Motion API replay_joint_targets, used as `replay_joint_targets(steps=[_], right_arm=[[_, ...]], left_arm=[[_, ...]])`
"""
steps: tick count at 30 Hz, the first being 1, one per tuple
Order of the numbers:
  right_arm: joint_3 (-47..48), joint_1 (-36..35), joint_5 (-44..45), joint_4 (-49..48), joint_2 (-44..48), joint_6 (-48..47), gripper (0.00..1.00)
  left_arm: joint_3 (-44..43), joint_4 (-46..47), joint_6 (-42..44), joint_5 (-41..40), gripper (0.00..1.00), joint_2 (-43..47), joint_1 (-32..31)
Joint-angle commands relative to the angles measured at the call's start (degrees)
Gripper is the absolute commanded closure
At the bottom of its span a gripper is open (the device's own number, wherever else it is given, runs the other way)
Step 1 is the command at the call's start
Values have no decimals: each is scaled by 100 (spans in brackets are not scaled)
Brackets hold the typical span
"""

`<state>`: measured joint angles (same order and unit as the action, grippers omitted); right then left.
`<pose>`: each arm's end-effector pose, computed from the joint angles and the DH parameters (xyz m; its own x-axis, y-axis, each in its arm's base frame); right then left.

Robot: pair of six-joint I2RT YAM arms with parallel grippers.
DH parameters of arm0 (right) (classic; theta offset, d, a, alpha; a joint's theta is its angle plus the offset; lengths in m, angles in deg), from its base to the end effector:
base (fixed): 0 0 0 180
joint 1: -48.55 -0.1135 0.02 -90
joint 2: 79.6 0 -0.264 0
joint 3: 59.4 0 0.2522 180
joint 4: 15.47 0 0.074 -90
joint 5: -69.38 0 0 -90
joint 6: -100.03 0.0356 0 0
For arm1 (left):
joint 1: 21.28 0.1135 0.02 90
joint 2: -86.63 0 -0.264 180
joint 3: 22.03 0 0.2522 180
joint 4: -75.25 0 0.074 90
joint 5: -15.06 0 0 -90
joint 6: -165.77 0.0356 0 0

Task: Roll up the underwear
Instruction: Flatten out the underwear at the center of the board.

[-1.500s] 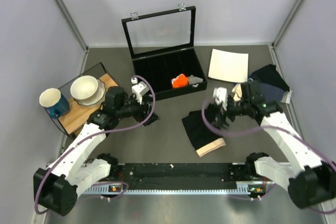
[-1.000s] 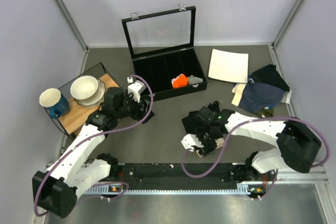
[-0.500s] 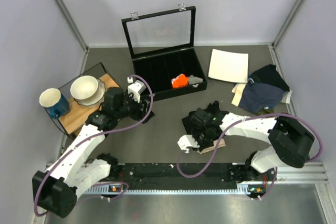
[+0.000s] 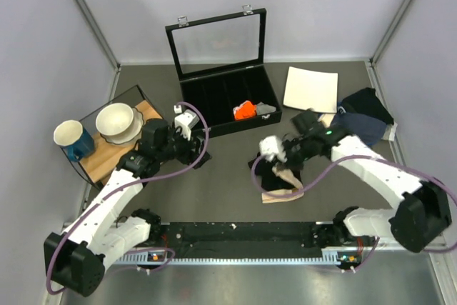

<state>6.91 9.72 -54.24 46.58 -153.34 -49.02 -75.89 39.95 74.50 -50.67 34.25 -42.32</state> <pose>0.1688 0.1611 0.2373 0.2022 -0.7540 -0.6250 -0.9720 -0.2326 -0.0339 0.1809 -0.0852 0.2699 -0.5337 0.1836 -0.8255 0.6343 0.7325 -0.2471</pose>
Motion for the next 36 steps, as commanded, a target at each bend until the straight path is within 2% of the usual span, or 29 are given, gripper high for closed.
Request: replay_joint_targets(steps=[1, 3, 5, 6, 8, 9, 12, 14, 16, 19, 21, 24, 28, 32, 33, 35, 36], right_arm=[[238, 1837, -698, 330, 614, -265, 100], [20, 2473, -532, -11, 641, -99, 100], [-297, 3184, 11, -930, 693, 574, 97], [-542, 3363, 493, -1049, 711, 639, 87], [-702, 3836, 629, -1085, 921, 789, 70], [-851, 4013, 594, -1094, 1053, 807, 57], [-966, 4532, 769, -1225, 1518, 1026, 48], [-923, 4778, 814, -1234, 1625, 1228, 47], [-861, 5104, 727, -1173, 1695, 1343, 46], [-896, 5175, 34, -815, 1818, 1247, 45], [-914, 5175, -914, -541, 1810, 1106, 41], [-923, 5166, -1550, -365, 1626, 1150, 41], [-861, 5166, -1454, -303, 1301, 1273, 41], [-896, 5166, -1480, -233, 1247, 1238, 41], [-887, 5166, -1497, -241, 1247, 1229, 41], [-905, 5166, -1524, -233, 1265, 1212, 41], [-914, 5166, -1533, -233, 1274, 1211, 41]], left_arm=[[-201, 194, 241, 612, 19, -35, 30], [-192, 229, 207, 963, 19, -105, 21], [-218, 247, 154, 1105, 20, -237, 21], [-227, 247, 24, 1184, 20, -290, 3], [-279, 255, -213, 1281, 21, -465, -40], [-288, 299, -328, 1334, 22, -544, -145], [-271, 632, -960, 1326, 25, -896, -539], [-244, 931, -1425, 976, 25, -1237, -891], [-288, 1142, -1725, 389, 25, -1502, -1559], [-559, 1433, -2191, 157, 25, -2448, -2307], [-727, 1547, -2447, -27, 26, -2881, -2710], [-1052, 1583, -2745, -448, 26, -3593, -3098], [-1421, 1487, -3255, -862, 26, -4357, -3275], [-1650, 1355, -3615, -1038, 27, -4719, -3477], [-1703, 1285, -3677, -1308, 28, -4772, -3573], [-1878, 934, -3835, -1573, 29, -4948, -3653], [-1949, 715, -3949, -1783, 33, -5027, -3705]])
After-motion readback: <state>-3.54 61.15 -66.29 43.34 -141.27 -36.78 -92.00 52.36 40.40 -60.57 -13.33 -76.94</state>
